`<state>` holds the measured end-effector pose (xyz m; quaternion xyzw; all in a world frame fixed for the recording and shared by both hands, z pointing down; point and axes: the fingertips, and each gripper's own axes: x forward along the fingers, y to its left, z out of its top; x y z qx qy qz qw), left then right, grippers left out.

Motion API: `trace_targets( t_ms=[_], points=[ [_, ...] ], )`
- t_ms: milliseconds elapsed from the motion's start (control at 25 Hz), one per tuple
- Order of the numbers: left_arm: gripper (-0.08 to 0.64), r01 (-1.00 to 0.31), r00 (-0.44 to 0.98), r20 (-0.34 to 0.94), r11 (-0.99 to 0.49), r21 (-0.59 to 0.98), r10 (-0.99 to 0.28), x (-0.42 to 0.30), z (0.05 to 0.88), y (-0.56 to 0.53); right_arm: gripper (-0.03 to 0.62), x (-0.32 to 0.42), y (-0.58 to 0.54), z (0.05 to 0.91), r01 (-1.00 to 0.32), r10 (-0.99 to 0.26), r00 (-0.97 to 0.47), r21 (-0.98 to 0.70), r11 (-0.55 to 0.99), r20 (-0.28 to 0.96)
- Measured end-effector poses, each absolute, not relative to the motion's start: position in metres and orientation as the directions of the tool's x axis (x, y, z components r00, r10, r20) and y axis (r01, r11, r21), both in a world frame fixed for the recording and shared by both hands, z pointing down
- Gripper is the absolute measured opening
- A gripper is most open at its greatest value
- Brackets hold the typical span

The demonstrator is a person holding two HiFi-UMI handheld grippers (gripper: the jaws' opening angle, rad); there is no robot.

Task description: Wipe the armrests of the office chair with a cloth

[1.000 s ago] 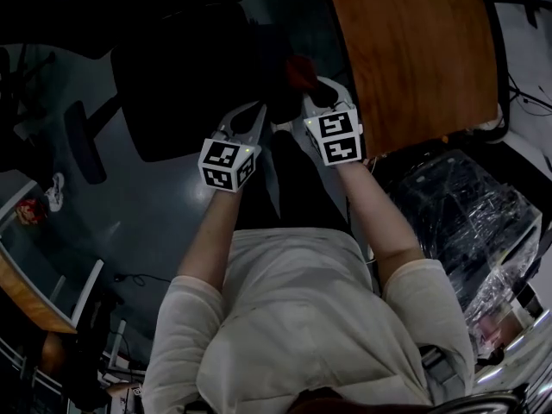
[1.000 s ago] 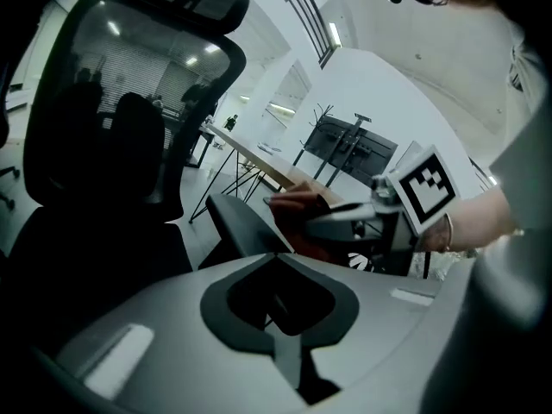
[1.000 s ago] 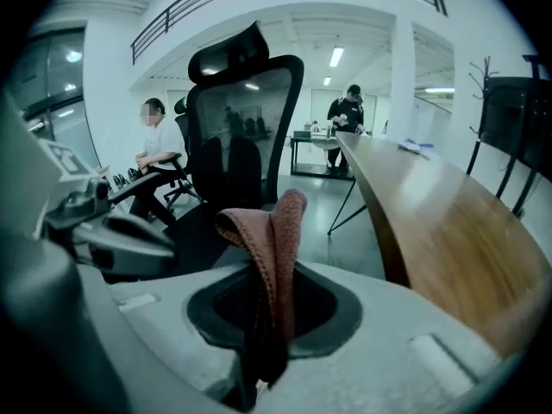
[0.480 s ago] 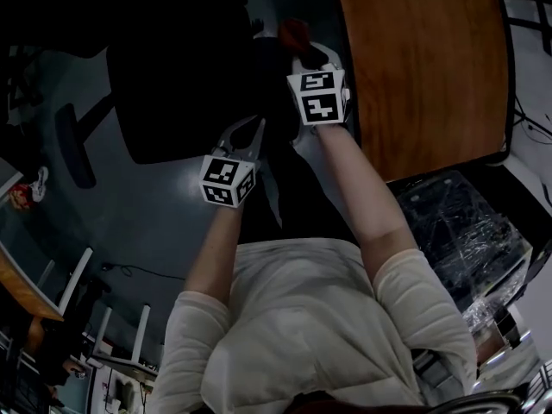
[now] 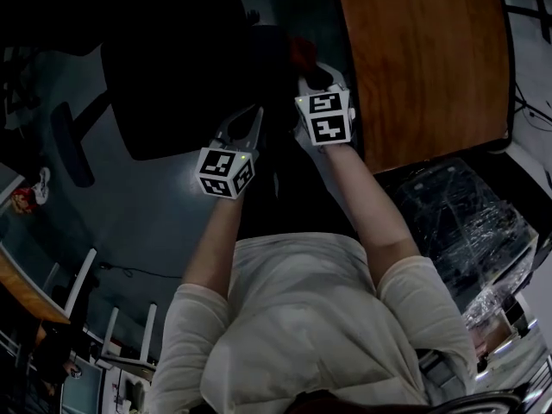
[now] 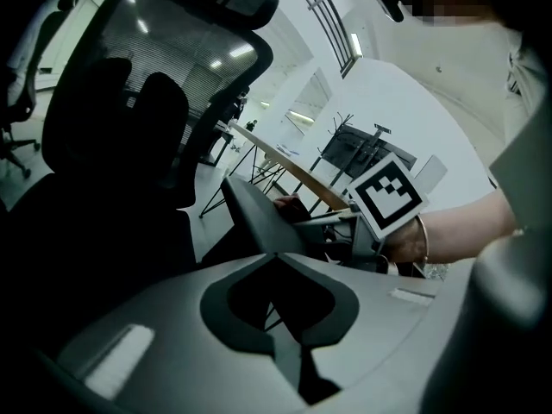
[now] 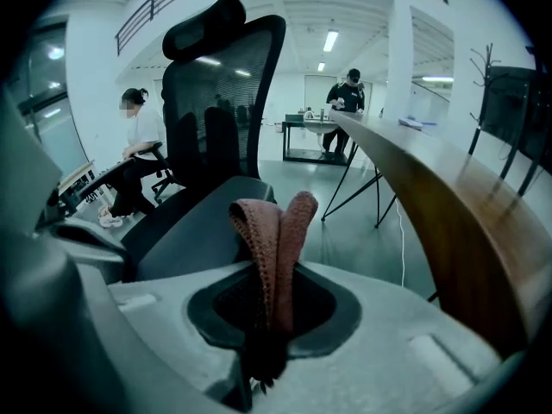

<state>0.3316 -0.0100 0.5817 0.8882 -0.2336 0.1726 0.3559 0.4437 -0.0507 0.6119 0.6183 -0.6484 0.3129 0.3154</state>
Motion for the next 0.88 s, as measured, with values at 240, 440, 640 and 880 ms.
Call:
trace_targets(
  t_ms=[240, 440, 640, 880],
  points=[
    [0.017, -0.498, 0.845, 0.483, -0.664, 0.557, -0.229, 0.329, 0.578, 0.004, 0.044, 0.429, 0.003, 0.613, -1.000, -0.589, -0.006, -0.007, 0.000, 0.808],
    [0.017, -0.473, 0.860, 0.461, -0.675, 0.566, -0.217, 0.322, 0.577, 0.021, 0.044, 0.415, 0.043, 0.613, -0.998, -0.603, 0.043, 0.013, -0.054, 0.797],
    [0.017, -0.465, 0.869, 0.442, -0.679, 0.569, -0.225, 0.309, 0.569, 0.038, 0.044, 0.389, 0.076, 0.619, -0.999, -0.595, 0.026, -0.003, -0.048, 0.803],
    [0.017, -0.496, 0.852, 0.461, -0.665, 0.557, -0.249, 0.274, 0.569, 0.058, 0.044, 0.347, 0.093, 0.619, -1.000, -0.598, -0.015, -0.022, -0.005, 0.801]
  ],
)
